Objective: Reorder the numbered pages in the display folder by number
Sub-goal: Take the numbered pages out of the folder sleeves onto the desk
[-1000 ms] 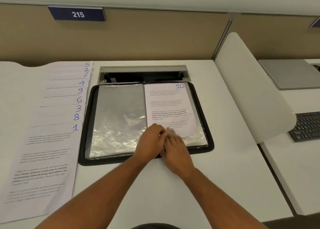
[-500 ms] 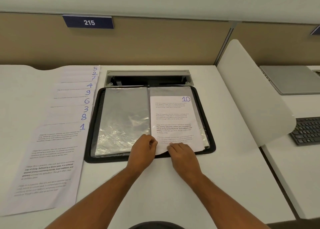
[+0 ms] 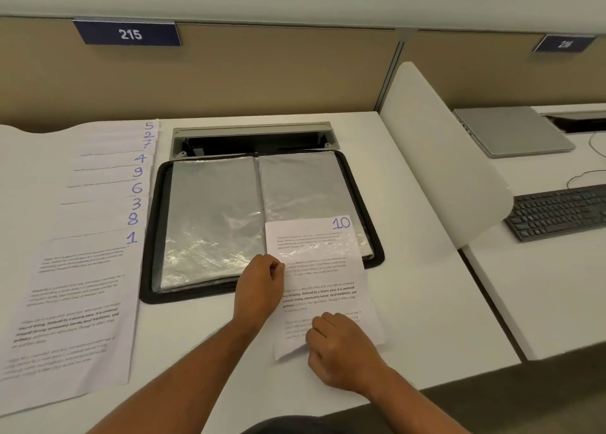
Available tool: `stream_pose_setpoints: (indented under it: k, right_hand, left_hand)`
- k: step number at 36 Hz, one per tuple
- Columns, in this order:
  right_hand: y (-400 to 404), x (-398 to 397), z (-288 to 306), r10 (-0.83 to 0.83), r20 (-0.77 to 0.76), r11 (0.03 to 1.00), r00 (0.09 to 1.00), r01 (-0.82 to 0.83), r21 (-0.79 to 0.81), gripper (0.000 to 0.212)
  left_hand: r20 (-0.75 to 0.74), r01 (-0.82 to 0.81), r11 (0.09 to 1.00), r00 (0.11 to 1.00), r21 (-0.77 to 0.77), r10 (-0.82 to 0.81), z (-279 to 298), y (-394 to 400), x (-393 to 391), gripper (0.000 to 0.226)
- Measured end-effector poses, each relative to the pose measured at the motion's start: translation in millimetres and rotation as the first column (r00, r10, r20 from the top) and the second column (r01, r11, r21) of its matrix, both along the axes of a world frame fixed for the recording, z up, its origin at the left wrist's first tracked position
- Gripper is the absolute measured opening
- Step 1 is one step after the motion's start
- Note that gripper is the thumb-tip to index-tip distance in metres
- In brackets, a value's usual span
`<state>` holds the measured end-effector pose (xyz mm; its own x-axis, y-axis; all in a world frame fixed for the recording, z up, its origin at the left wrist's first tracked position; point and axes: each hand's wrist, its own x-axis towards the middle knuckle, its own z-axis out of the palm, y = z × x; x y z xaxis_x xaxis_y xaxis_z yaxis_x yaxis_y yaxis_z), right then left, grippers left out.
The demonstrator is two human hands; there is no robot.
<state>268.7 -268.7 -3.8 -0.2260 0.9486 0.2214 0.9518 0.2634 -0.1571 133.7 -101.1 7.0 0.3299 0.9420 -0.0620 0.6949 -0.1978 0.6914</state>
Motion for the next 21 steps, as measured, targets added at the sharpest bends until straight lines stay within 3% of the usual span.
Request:
stream_pose_setpoints:
  k: [7, 10, 12, 14, 16, 18, 21]
  right_hand:
    - [-13.9, -7.6, 7.0, 0.023, 0.002, 0.997, 1.0, -0.023, -0.069, 0.022]
    - [-6.0, -2.5, 9.2, -0.096, -0.092, 0.995, 0.991, 0.093, -0.034, 0.028]
    - [4.8, 5.1, 8.3, -0.23, -0.206, 0.969, 0.951, 0.244, 0.044, 0.017]
    - [18.4, 14.7, 10.2, -0.432, -0.368, 0.872, 0.824, 0.486, 0.064, 0.008]
    - [32.7, 27.3, 13.5, -0.626, -0.516, 0.707, 0.584, 0.705, -0.06, 0.023]
    - [46.4, 40.9, 17.8, -0.745, -0.55, 0.566, 0.376, 0.793, -0.225, 0.029]
    - [62.0, 57.0, 21.9, -0.813, -0.538, 0.481, 0.221, 0.775, -0.409, 0.033]
  left_hand:
    - [0.027, -0.018, 1.0, 0.999, -0.02, 0.019, 2.4, -10.2, -3.3, 0.015]
    - [0.029, -0.051, 0.998, 0.998, -0.031, 0.052, 4.7, -14.5, -8.6, 0.018]
    - [0.032, -0.082, 0.996, 0.996, -0.045, 0.083, 6.8, -17.4, -12.9, 0.018]
    - [0.033, -0.114, 0.992, 0.993, -0.06, 0.116, 7.5, -19.4, -17.6, 0.018]
    - [0.038, -0.146, 0.987, 0.988, -0.071, 0.149, 7.5, -20.1, -21.6, 0.019]
    - [0.032, -0.168, 0.983, 0.985, -0.07, 0.17, 7.3, -20.5, -24.2, 0.02]
    - [0.04, -0.19, 0.979, 0.98, -0.08, 0.193, 10.1, -22.7, -24.3, 0.018]
